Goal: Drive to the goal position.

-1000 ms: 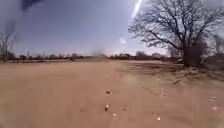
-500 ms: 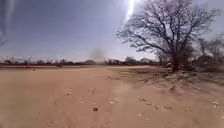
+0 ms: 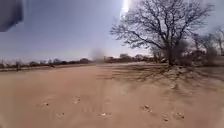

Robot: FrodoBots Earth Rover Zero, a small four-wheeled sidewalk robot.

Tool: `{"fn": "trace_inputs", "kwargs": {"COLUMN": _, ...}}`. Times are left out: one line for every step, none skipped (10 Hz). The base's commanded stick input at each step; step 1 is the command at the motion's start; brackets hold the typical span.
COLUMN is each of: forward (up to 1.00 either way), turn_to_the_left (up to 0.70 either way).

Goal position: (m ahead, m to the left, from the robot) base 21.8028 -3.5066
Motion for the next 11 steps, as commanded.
{"fn": "trace_inputs", "kwargs": {"forward": 1.0, "turn_to_the_left": 0.0}}
{"fn": "trace_inputs", "kwargs": {"forward": 1.0, "turn_to_the_left": 0.0}}
{"fn": "trace_inputs", "kwargs": {"forward": 1.0, "turn_to_the_left": 0.0}}
{"fn": "trace_inputs", "kwargs": {"forward": 1.0, "turn_to_the_left": 0.0}}
{"fn": "trace_inputs", "kwargs": {"forward": 1.0, "turn_to_the_left": 0.0}}
{"fn": "trace_inputs", "kwargs": {"forward": 1.0, "turn_to_the_left": 0.0}}
{"fn": "trace_inputs", "kwargs": {"forward": 1.0, "turn_to_the_left": 0.0}}
{"fn": "trace_inputs", "kwargs": {"forward": 1.0, "turn_to_the_left": 0.0}}
{"fn": "trace_inputs", "kwargs": {"forward": 1.0, "turn_to_the_left": 0.0}}
{"fn": "trace_inputs", "kwargs": {"forward": 1.0, "turn_to_the_left": 0.0}}
{"fn": "trace_inputs", "kwargs": {"forward": 1.0, "turn_to_the_left": 0.0}}
